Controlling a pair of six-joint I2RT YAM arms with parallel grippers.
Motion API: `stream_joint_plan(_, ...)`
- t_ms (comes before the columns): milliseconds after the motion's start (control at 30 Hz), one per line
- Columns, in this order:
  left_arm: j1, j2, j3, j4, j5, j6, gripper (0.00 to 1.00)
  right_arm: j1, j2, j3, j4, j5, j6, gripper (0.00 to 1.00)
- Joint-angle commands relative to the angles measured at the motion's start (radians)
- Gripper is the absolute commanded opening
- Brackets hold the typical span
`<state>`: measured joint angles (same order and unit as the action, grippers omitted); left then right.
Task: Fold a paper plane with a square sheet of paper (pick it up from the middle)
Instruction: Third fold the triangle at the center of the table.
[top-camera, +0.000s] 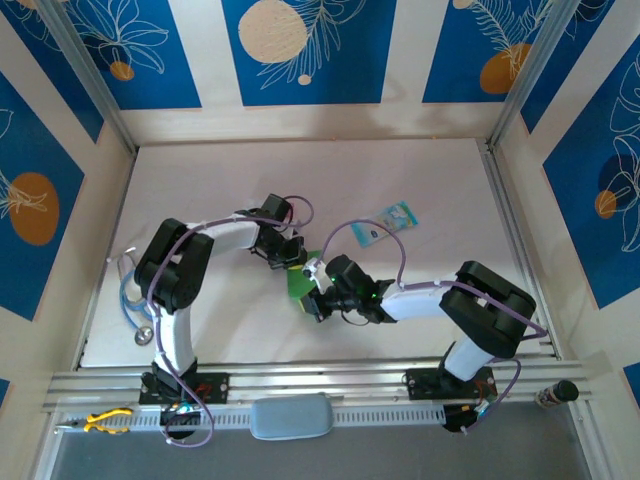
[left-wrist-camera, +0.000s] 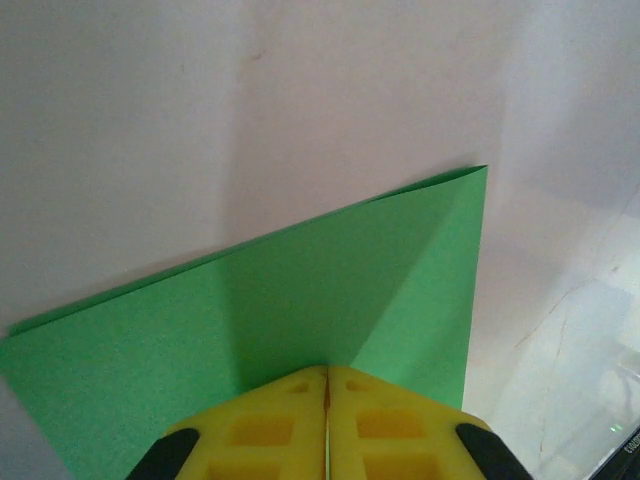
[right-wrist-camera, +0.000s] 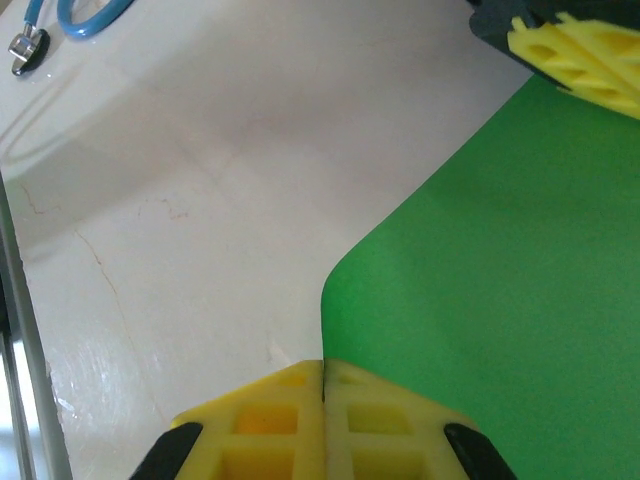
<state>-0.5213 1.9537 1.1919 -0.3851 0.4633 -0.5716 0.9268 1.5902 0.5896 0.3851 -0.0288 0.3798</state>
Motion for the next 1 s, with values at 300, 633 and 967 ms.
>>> stream_joint_plan(300,-0.007,0.018,-0.001,-0.036,-0.03,0.034,0.09,-0.042,0.015,0.036,-0.042,-0.033,-0.007,0.02)
stream_joint_plan(633,-0.008,0.019,-0.007,-0.037,-0.033,0.039,0.09,-0.102,0.025,0.029,-0.027,-0.097,0.012,0.02)
stream_joint_plan(967,-0.008,0.009,-0.02,-0.026,-0.034,0.03,0.09,-0.165,0.028,0.018,-0.028,-0.151,0.03,0.02)
